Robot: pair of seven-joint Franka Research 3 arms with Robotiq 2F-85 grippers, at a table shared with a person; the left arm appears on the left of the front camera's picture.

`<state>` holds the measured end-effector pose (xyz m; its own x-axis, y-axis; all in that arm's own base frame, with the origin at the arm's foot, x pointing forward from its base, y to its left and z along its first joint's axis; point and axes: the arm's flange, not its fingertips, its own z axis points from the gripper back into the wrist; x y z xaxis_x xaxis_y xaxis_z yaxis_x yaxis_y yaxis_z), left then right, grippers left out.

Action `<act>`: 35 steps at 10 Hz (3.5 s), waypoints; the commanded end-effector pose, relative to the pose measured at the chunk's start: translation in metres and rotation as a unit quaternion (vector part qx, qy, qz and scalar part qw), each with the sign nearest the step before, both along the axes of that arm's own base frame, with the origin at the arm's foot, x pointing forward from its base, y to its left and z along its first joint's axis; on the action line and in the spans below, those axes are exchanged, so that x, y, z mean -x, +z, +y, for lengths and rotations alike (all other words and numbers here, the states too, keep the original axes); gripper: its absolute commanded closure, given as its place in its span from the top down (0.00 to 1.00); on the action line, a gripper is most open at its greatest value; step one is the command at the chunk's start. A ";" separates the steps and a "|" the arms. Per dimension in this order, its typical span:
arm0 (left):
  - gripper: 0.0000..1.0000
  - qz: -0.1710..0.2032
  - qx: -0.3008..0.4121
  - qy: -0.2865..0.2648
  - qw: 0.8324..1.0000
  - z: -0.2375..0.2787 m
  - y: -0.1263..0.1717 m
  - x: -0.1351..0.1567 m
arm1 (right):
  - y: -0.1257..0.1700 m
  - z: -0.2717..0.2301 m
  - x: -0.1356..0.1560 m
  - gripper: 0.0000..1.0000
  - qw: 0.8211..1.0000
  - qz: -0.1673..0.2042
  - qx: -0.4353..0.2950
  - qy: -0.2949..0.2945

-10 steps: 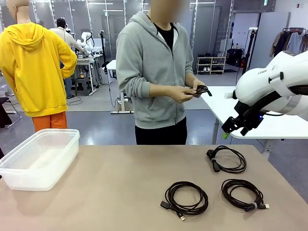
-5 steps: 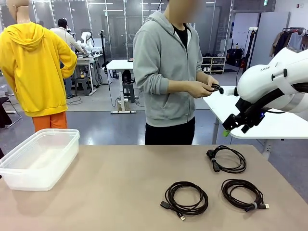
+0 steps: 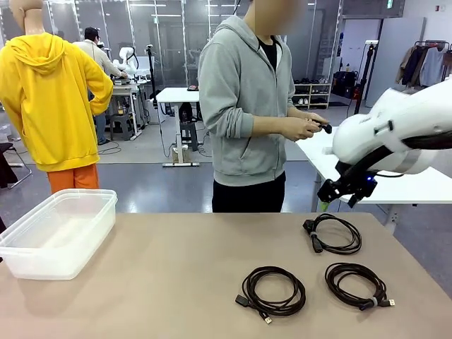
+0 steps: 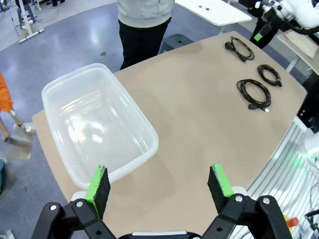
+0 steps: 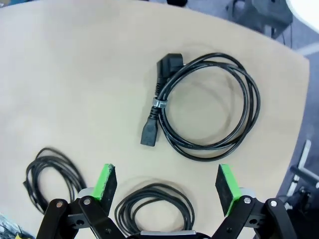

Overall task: Organize and store the cables.
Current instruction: Place the Power Cable into the Organizing box.

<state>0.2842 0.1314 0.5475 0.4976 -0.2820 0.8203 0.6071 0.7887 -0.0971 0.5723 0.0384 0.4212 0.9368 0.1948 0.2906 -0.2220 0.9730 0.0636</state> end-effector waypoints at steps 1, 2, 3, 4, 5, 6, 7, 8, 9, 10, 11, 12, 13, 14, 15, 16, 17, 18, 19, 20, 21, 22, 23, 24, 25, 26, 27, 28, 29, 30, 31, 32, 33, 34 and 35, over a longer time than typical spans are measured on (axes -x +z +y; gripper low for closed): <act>1.00 -0.005 0.000 -0.007 1.000 0.000 0.001 0.001 | -0.001 0.014 -0.030 1.00 0.998 0.039 0.038 -0.034; 1.00 -0.005 0.000 -0.007 1.000 0.000 0.001 0.001 | -0.010 0.016 -0.038 1.00 0.997 0.056 0.041 -0.040; 1.00 -0.005 0.000 -0.007 1.000 0.000 0.001 0.001 | -0.019 0.017 -0.044 1.00 0.997 0.059 0.030 -0.050; 1.00 -0.005 0.000 -0.007 1.000 0.000 0.001 0.001 | -0.029 0.020 -0.049 1.00 0.996 0.070 0.020 -0.056; 1.00 -0.005 0.000 -0.007 1.000 0.000 0.001 0.001 | -0.041 0.023 -0.054 1.00 0.995 0.083 0.015 -0.062; 1.00 -0.005 0.000 -0.007 1.000 0.000 0.001 0.001 | -0.054 0.028 -0.058 1.00 0.993 0.093 0.009 -0.067; 1.00 -0.005 0.000 -0.007 1.000 0.000 0.001 0.001 | -0.064 0.034 -0.059 1.00 0.993 0.103 0.010 -0.066; 1.00 -0.005 0.000 -0.007 1.000 0.000 0.001 0.001 | -0.074 0.041 -0.059 1.00 0.991 0.112 0.009 -0.071; 1.00 -0.005 0.000 -0.007 1.000 0.000 0.001 0.001 | -0.084 0.045 -0.061 1.00 0.989 0.119 0.014 -0.082; 1.00 -0.005 0.000 -0.007 1.000 0.000 0.001 0.001 | -0.091 0.047 -0.064 1.00 0.989 0.112 0.009 -0.097; 1.00 -0.005 0.000 -0.007 1.000 0.000 0.001 0.001 | -0.096 0.047 -0.067 1.00 0.988 0.107 0.005 -0.108; 1.00 -0.005 0.000 -0.007 1.000 0.000 0.001 0.001 | -0.100 0.048 -0.070 1.00 0.988 0.109 0.006 -0.110; 1.00 -0.005 0.000 -0.007 1.000 0.000 0.001 0.001 | -0.102 0.049 -0.071 1.00 0.987 0.117 0.006 -0.111; 1.00 -0.005 0.000 -0.007 1.000 0.000 0.001 0.001 | -0.102 0.049 -0.074 1.00 0.987 0.117 0.007 -0.114; 1.00 -0.005 0.000 -0.007 1.000 0.000 0.001 0.001 | -0.104 0.050 -0.076 1.00 0.986 0.124 0.006 -0.114; 1.00 -0.005 0.000 -0.007 1.000 0.000 0.001 0.001 | -0.106 0.053 -0.078 0.89 0.985 0.127 0.011 -0.114; 1.00 -0.005 0.000 -0.007 1.000 0.000 0.001 0.001 | -0.106 0.053 -0.079 0.69 0.985 0.127 0.015 -0.115; 1.00 -0.005 0.000 -0.007 1.000 0.000 0.001 0.001 | -0.103 0.054 -0.079 0.30 0.986 0.126 0.023 -0.112; 1.00 -0.005 0.000 -0.007 1.000 0.000 0.001 0.001 | -0.103 0.054 -0.081 0.09 0.985 0.128 0.027 -0.114; 1.00 -0.005 0.000 -0.007 1.000 0.000 0.001 0.001 | -0.103 0.054 -0.082 0.00 0.984 0.133 0.026 -0.118; 1.00 -0.005 0.000 -0.007 1.000 0.000 0.001 0.001 | -0.105 0.054 -0.083 0.00 0.983 0.137 0.028 -0.123; 1.00 -0.005 0.000 -0.007 1.000 0.000 0.001 0.001 | -0.106 0.053 -0.085 0.00 0.981 0.140 0.034 -0.130; 1.00 -0.005 0.000 -0.007 1.000 0.000 0.001 0.001 | -0.109 0.051 -0.087 0.00 0.979 0.144 0.040 -0.138; 1.00 -0.005 0.000 -0.007 1.000 0.000 0.001 0.001 | -0.113 0.050 -0.090 0.00 0.978 0.149 0.040 -0.143; 1.00 -0.005 0.000 -0.007 1.000 0.000 0.001 0.001 | -0.115 0.051 -0.091 0.00 0.978 0.146 0.047 -0.144; 1.00 -0.005 0.000 -0.007 1.000 0.000 0.001 0.001 | -0.113 0.051 -0.091 0.00 0.978 0.143 0.050 -0.145; 1.00 -0.005 0.000 -0.007 1.000 0.000 0.001 0.001 | -0.107 0.050 -0.091 0.00 0.979 0.136 0.049 -0.146; 1.00 -0.005 0.000 -0.007 1.000 0.000 0.001 0.001 | -0.099 0.048 -0.090 0.00 0.980 0.126 0.048 -0.144; 1.00 -0.005 0.000 -0.007 1.000 0.000 0.001 0.001 | -0.085 0.046 -0.088 0.00 0.982 0.124 0.044 -0.133; 1.00 -0.005 0.000 -0.007 1.000 0.000 0.001 0.001 | -0.061 0.043 -0.081 0.05 0.987 0.100 0.043 -0.117; 1.00 -0.005 0.000 -0.007 1.000 0.000 0.001 0.001 | -0.031 0.039 -0.073 0.05 0.991 0.091 0.036 -0.093; 1.00 -0.005 0.000 -0.007 1.000 0.000 0.001 0.001 | -0.001 0.036 -0.065 0.05 0.994 0.081 0.024 -0.064; 1.00 -0.005 0.000 -0.007 1.000 0.000 0.001 0.001 | 0.017 0.035 -0.060 0.05 0.996 0.080 0.022 -0.043; 1.00 -0.005 0.000 -0.007 1.000 0.000 0.001 0.001 | 0.028 0.038 -0.059 0.05 0.997 0.073 0.015 -0.017; 1.00 -0.005 0.000 -0.007 1.000 0.000 0.001 0.001 | 0.037 0.048 -0.059 0.05 0.997 0.069 0.019 0.011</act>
